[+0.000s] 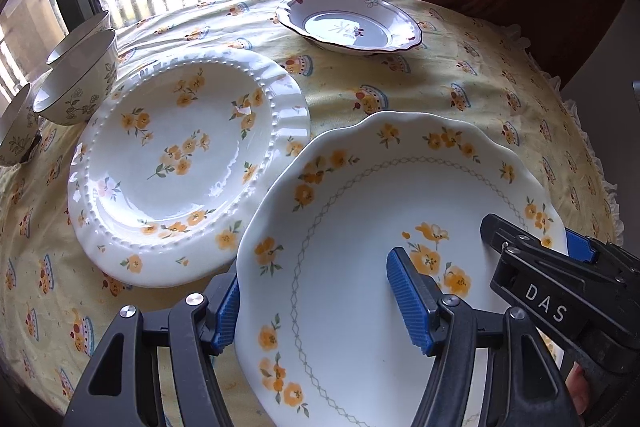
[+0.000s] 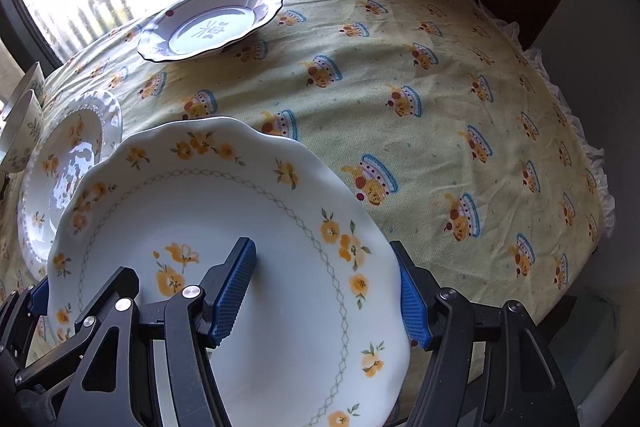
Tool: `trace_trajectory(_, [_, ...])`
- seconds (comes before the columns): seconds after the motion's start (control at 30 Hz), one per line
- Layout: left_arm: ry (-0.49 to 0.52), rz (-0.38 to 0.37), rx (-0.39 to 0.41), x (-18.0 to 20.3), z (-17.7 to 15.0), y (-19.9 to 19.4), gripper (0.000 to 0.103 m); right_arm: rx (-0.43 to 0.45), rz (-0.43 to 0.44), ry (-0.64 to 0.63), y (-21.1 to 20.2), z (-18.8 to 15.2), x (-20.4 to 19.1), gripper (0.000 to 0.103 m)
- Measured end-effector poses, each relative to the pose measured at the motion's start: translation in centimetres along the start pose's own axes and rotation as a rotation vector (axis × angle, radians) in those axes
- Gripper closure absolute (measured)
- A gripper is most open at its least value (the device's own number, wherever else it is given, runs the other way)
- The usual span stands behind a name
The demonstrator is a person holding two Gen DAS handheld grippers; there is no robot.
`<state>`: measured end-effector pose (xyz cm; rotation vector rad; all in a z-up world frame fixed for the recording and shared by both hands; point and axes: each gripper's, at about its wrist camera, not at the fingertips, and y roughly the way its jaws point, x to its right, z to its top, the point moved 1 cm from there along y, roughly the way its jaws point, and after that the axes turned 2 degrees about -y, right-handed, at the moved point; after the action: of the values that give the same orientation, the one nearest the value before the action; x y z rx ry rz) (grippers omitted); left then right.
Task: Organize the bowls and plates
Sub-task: 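Lift the orange-flower plate with both grippers and set it down on the cloth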
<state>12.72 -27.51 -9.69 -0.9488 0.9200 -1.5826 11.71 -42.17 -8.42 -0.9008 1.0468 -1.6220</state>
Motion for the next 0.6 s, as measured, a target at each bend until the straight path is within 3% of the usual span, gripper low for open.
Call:
trace_trajectory(0.23, [-0.030, 0.020, -0.032, 0.6, -0.4, 2.1, 0.036, -0.021, -0.003, -0.014, 1.9, -0.3, 0.6, 0.034])
trace_trajectory(0.6, [-0.008, 0.048, 0.001, 1.0, -0.1, 2.8, 0.034, -0.002, 0.022, 0.026, 3.1, 0.5, 1.1, 0.032])
